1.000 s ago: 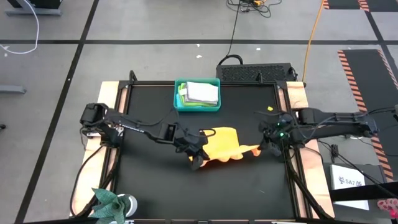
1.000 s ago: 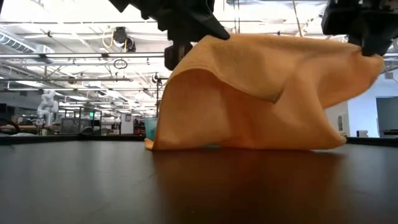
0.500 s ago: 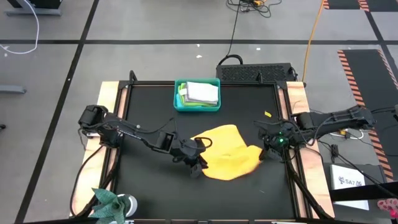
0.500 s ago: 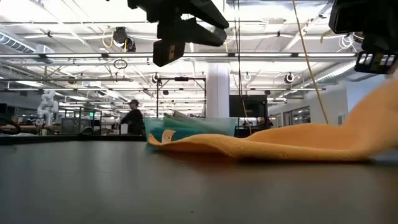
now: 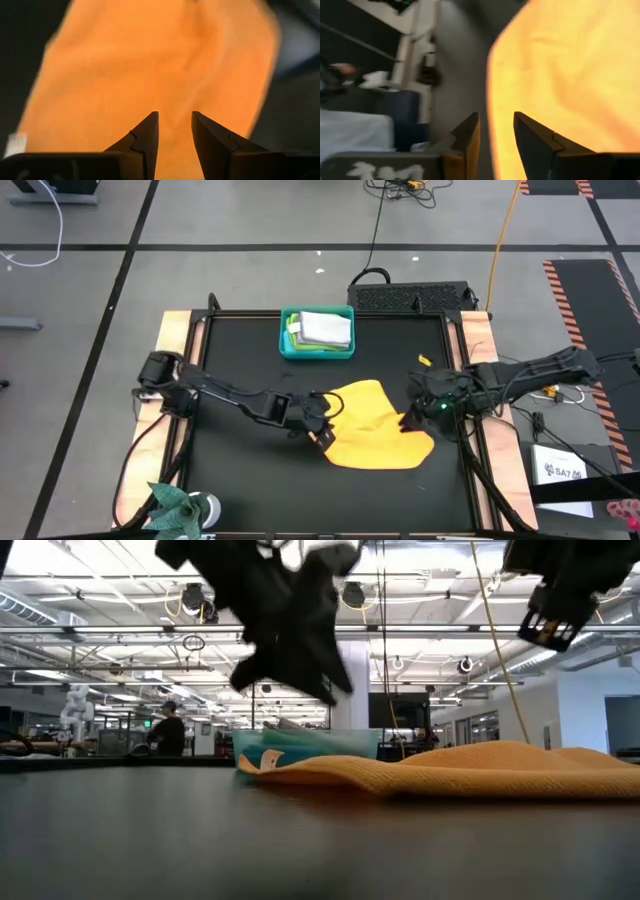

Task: Fold microfiber towels
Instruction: Fold the orange microfiber towel

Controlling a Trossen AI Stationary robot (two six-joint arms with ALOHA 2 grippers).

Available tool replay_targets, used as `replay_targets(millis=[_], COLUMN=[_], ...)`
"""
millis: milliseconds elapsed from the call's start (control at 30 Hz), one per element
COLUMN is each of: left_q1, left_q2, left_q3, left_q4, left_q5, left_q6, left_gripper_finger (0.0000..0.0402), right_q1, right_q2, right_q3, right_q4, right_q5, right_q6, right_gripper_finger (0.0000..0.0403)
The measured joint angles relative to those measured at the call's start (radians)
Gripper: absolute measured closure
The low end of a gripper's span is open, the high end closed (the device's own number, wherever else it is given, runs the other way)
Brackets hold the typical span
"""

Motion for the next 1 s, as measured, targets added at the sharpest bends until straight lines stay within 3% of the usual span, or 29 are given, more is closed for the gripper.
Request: replay_targets(millis=[167, 333, 667, 1000], left_q1=[0.006, 0.006, 0.007, 0.007], left_q2=[0.092, 0.126, 0.121, 0.121], left_q3=[0.0, 0.0, 0.0, 0.0], left_q4=[-0.011, -0.051, -0.152, -0.174], left_q5=[0.05, 0.038, 0.002, 0.005], left_q6=[-0.072, -0.099, -0.106, -0.106], left_gripper_finger=[0.0284, 0.0284, 0.0284, 0.0284], right_q1=[-0.065, -0.137, -0.298, -0.394], right_q2=[0.123, 0.297, 0.595, 0.714], right_q3=[0.0, 0.0, 0.0, 0.0], right_q4=[0.008, 0.121, 0.297, 0.405], right_q5=[0.097, 0.13, 0.158, 0.201], right_q6=[-0.141, -0.297, -0.497, -0.561], right_gripper_finger=[0.0329, 0.0394, 0.0403, 0.0403])
